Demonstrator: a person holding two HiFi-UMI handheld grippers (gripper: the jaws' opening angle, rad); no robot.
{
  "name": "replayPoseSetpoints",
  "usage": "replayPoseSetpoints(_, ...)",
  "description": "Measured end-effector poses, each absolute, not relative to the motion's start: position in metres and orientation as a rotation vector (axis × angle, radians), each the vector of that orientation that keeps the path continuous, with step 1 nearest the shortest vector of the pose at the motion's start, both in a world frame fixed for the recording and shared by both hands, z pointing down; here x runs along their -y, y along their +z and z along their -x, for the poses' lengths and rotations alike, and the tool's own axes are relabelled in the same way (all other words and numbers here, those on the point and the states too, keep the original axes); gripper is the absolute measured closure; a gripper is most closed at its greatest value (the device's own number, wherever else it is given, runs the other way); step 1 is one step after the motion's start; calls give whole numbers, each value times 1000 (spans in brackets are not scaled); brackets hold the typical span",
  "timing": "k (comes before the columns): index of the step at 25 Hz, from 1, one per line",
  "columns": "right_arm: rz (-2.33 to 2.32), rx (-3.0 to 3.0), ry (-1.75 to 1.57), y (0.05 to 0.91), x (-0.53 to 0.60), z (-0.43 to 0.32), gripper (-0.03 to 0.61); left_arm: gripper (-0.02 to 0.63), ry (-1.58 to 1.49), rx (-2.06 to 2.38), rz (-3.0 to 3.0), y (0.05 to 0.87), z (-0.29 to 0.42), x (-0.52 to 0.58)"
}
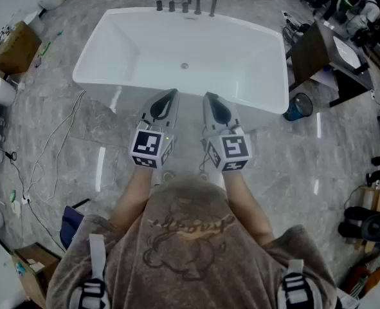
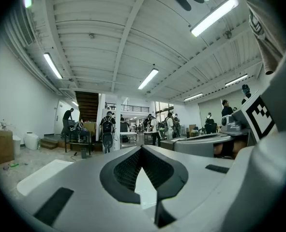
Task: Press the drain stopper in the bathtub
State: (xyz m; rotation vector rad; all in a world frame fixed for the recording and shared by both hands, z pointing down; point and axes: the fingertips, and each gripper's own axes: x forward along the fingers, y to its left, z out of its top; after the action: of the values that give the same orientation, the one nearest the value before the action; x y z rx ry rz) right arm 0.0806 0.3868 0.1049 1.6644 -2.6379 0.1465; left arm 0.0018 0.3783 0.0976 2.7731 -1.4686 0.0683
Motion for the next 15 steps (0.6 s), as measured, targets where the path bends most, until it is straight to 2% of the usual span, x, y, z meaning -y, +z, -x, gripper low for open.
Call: replayPoseSetpoints(15,-1672,2660,135,109,-393,-58,581,612,98,1425,-2797,105,20,-379)
